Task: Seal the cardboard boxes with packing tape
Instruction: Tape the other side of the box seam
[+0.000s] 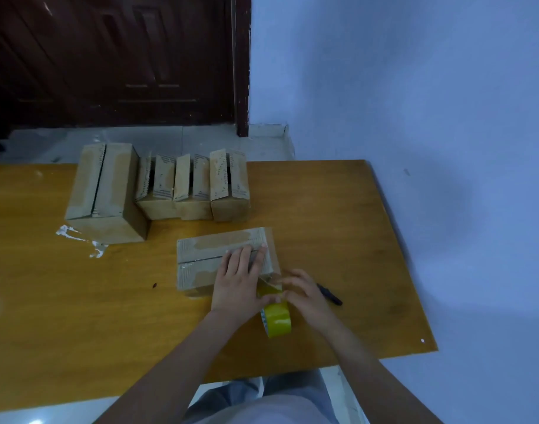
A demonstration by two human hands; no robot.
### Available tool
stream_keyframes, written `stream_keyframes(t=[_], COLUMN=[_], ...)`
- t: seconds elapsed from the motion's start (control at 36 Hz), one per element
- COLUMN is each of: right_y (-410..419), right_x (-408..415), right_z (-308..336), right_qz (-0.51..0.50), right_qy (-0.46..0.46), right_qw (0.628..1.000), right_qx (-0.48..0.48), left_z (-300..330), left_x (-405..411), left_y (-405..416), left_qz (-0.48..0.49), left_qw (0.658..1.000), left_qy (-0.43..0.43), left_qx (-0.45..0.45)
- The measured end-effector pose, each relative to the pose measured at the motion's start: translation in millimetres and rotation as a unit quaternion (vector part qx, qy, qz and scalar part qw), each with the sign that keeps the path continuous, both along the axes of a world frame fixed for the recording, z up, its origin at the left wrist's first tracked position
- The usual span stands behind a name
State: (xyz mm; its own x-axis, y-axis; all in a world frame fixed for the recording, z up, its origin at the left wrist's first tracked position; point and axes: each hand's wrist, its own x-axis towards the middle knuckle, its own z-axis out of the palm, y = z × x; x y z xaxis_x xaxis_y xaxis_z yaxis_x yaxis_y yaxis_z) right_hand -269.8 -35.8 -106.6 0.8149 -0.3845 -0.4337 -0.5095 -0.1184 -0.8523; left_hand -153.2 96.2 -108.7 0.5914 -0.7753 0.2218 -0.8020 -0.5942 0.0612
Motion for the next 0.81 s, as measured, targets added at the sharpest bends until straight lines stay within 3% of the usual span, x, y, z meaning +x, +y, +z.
stream_keyframes(t=[0.08,0.17,0.44,0.81], right_y=[4,6,17,19], right_x=[0,0,-3,-21], right_z=[-4,-2,5,1], right_qz=[-0.023,-0.035,-0.016,-0.137], right_qy=[0.002,0.001,-0.012,-0.040], right_qw=[0.996,0.994,0.999,0.987], right_qx=[0.082,0.103,0.046,0.074], left_z=[0,-3,-2,1], left_x=[-1,0,5,12], left_y=[0,1,0,-4], left_qz=[-0.004,-0.012,0.009,-0.007], left_qw=[1.000,1.000,0.998,0.998], left_qy=[-0.004,-0.007,0.027,0.027], left_qx=[-0.012,-0.013,-0.047,-0.058])
